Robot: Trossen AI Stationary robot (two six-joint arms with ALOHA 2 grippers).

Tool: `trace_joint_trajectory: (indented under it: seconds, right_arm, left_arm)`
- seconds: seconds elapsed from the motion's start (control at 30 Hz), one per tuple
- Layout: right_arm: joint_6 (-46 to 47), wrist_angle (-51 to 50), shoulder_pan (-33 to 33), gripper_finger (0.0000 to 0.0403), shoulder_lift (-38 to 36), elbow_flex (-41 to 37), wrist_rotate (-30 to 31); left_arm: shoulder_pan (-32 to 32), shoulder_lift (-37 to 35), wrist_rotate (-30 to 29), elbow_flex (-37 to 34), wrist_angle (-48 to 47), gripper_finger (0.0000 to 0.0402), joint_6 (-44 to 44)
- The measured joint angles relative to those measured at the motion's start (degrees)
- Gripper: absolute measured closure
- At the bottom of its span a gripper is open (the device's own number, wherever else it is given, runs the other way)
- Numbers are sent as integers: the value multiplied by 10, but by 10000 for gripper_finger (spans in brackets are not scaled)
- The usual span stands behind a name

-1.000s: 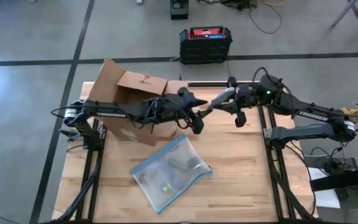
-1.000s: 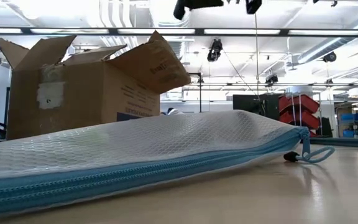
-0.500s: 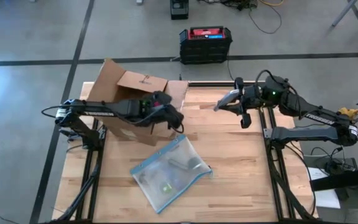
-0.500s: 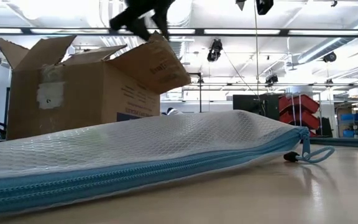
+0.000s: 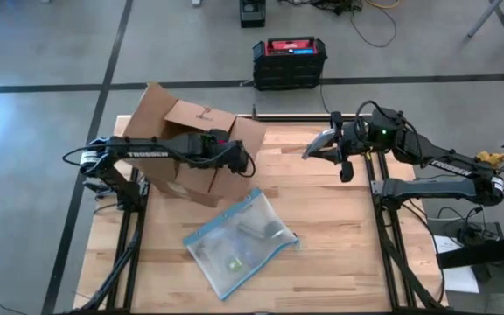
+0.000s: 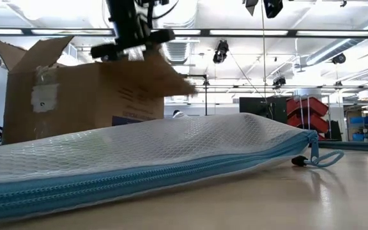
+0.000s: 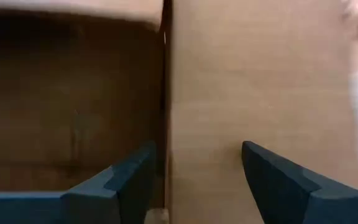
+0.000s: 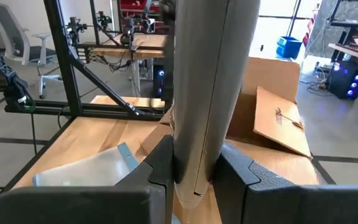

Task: Unpack boxes
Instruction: Break down the box until it is fully flat

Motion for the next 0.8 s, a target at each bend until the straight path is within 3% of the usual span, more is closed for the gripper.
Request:
trace_joint_trajectory:
  seconds: [0.2,0.4,0.53,0.7,0.8]
  right_arm:
    - [8,-15,0,346,0,0,0]
    - [8,-20,0,346,3,0,1]
    - [2,-20,0,346,7,0,1]
    - [-11,-23,0,346,-6,5,1]
    - [-21,-28,0,346,-25,13,1]
  left_arm:
    - [22,-2,71,-61,3,151,-18]
    - [23,-7,116,-57,22,158,-18]
    - [21,-7,140,-60,31,218,-8]
    - [13,-7,151,-55,32,371,10]
    - [12,-7,171,-17,39,389,42]
